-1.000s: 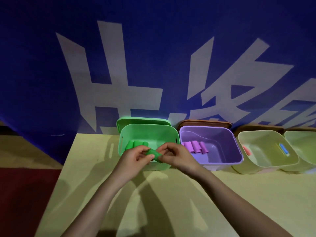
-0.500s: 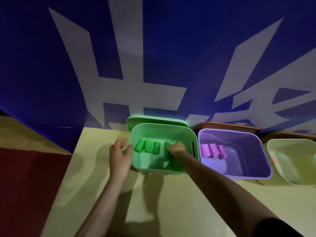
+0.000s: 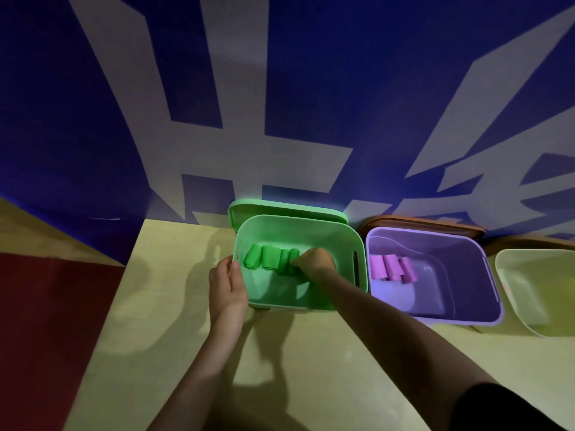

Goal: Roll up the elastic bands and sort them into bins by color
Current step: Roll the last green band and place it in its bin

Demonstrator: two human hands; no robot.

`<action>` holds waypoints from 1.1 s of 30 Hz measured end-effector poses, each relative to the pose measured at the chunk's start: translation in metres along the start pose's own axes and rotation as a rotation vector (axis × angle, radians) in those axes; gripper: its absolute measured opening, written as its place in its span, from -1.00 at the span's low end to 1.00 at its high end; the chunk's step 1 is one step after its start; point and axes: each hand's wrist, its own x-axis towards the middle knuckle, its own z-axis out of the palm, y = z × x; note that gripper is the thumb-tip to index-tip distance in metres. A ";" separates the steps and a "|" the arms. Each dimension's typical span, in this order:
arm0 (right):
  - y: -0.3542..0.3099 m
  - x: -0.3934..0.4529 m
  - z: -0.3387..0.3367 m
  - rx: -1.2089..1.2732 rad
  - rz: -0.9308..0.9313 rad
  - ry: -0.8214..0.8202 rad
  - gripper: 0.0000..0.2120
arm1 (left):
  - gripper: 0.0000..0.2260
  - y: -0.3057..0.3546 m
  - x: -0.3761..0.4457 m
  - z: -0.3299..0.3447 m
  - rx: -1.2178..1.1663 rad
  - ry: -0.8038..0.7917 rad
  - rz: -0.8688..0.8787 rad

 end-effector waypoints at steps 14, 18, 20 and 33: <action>0.007 -0.003 -0.003 -0.008 -0.118 0.005 -0.81 | -0.71 0.006 -0.001 -0.006 0.018 -0.050 0.013; 0.009 -0.007 -0.006 -0.031 -0.111 0.017 -0.83 | -0.69 0.005 -0.002 -0.007 0.027 -0.069 0.017; 0.010 -0.009 -0.008 -0.021 -0.105 0.028 -0.80 | -0.68 0.005 -0.003 -0.008 0.027 -0.073 0.019; -0.030 -0.024 0.006 -0.111 -0.409 0.154 -0.68 | -0.69 0.004 -0.006 -0.006 0.019 -0.065 -0.024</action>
